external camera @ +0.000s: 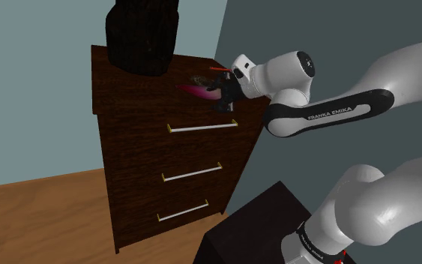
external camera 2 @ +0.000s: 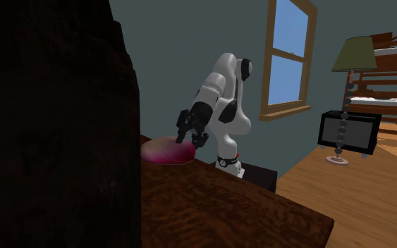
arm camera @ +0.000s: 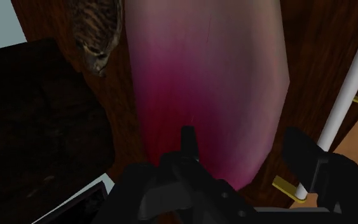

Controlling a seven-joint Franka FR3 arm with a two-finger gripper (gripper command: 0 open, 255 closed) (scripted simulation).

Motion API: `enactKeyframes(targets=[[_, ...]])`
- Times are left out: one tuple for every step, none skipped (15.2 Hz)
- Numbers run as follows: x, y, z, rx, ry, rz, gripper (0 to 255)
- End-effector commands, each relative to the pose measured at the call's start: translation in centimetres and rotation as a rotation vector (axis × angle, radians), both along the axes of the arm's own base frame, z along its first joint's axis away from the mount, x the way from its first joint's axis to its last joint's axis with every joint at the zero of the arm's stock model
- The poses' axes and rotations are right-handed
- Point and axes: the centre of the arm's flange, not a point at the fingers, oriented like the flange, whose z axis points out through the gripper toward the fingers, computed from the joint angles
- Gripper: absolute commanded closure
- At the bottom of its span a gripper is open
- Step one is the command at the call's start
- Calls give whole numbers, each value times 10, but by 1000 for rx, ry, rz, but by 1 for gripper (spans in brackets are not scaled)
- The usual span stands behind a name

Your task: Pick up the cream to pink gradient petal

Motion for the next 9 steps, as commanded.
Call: enactKeyframes(targets=[[0, -2, 24, 18, -42, -2, 255], [0, -2, 29, 18, -42, -2, 255], [0, -2, 34, 18, -42, -2, 255], [0, -2, 40, 18, -42, -2, 255], [0, -2, 45, 18, -42, -2, 255], [0, -2, 50, 18, -42, -2, 255], [0, -2, 55, 18, -42, -2, 255], [0, -2, 61, 18, -42, -2, 255], [0, -2, 66, 18, -42, -2, 255]])
